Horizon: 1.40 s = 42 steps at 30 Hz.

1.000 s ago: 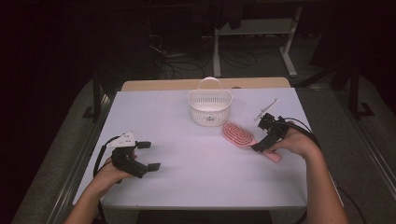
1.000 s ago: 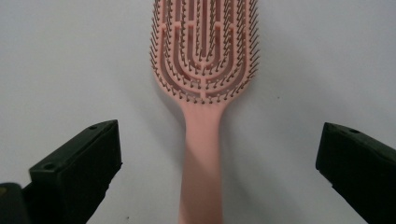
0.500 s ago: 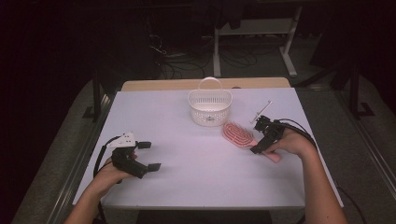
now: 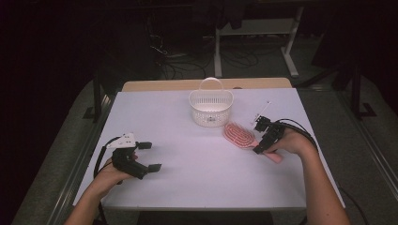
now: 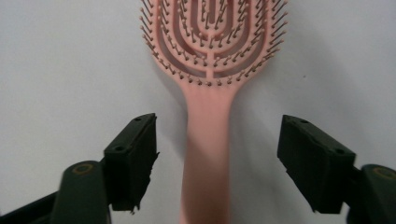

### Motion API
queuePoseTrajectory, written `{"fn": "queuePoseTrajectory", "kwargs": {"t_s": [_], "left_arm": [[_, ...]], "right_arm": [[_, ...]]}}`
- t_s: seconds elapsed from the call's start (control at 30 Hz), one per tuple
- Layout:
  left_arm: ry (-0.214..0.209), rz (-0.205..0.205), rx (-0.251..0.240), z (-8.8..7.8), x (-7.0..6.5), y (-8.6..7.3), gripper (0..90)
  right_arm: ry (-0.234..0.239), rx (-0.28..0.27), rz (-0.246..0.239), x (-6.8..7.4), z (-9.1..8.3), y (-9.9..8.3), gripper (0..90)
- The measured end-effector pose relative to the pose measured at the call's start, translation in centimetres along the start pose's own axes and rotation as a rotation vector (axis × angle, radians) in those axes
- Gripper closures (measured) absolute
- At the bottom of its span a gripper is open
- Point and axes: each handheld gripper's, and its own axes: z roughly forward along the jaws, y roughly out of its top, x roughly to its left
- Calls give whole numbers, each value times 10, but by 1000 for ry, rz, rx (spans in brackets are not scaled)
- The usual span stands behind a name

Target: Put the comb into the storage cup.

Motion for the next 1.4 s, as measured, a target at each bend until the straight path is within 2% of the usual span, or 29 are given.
{"fn": "queuePoseTrajectory", "kwargs": {"t_s": [0.23, 0.53, 1.2, 1.4], "left_arm": [[0, -1, -1, 0, 0, 0, 0], [0, -2, 2, 1, 0, 0, 0], [0, -4, -5, -1, 1, 0, 0], [1, -3, -4, -1, 1, 0, 0]], "right_arm": [[10, 21, 5, 1, 1, 2, 407], [6, 47, 6, 1, 4, 4, 498], [9, 125, -15, 4, 9, 16, 596], [16, 132, -14, 3, 10, 17, 636]]}}
